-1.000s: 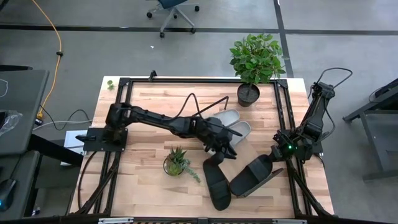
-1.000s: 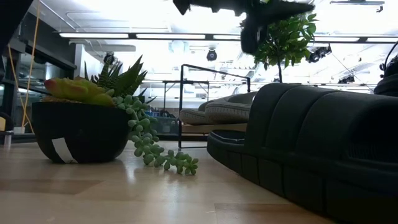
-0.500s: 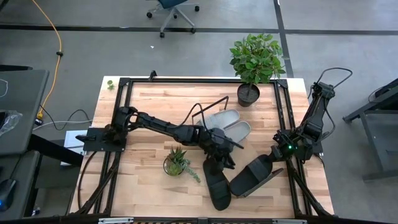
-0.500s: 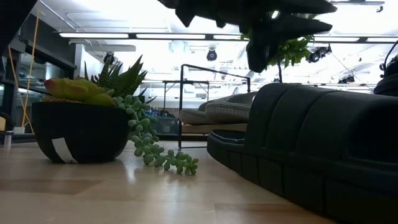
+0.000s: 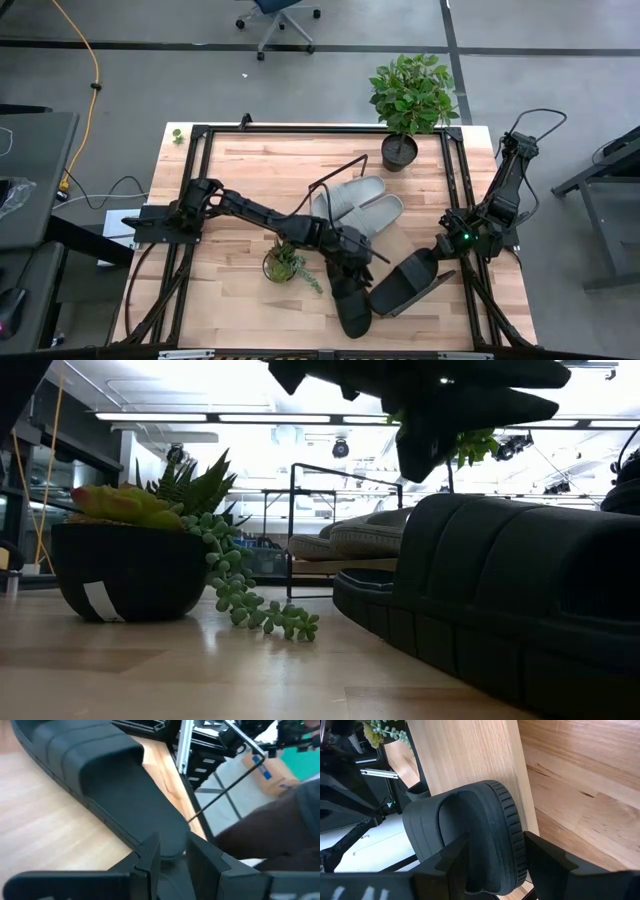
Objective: Pick and place slides into the shelf
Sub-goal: Put the top black slide on the shelf
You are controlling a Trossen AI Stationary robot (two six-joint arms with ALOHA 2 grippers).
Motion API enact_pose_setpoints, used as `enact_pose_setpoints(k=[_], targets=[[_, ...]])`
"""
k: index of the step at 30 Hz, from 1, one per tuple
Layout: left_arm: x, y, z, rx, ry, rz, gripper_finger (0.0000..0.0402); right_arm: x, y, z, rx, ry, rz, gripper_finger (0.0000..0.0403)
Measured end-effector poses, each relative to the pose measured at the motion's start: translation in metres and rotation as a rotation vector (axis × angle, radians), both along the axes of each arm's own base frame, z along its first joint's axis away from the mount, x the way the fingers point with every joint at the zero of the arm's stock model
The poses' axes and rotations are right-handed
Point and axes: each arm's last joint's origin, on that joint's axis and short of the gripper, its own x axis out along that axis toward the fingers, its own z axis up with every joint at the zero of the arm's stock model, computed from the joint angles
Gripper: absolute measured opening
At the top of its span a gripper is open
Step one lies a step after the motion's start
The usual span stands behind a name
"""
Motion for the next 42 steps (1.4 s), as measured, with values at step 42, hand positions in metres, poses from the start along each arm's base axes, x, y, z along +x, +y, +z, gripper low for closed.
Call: enact_pose_setpoints(k=[42], targets=[[0.009,-0.006,-0.032,0.027,0.026,0.052,0.0078,0.001,-0.004,-0.001,-0.059,-0.052,-0.09,0.0169]])
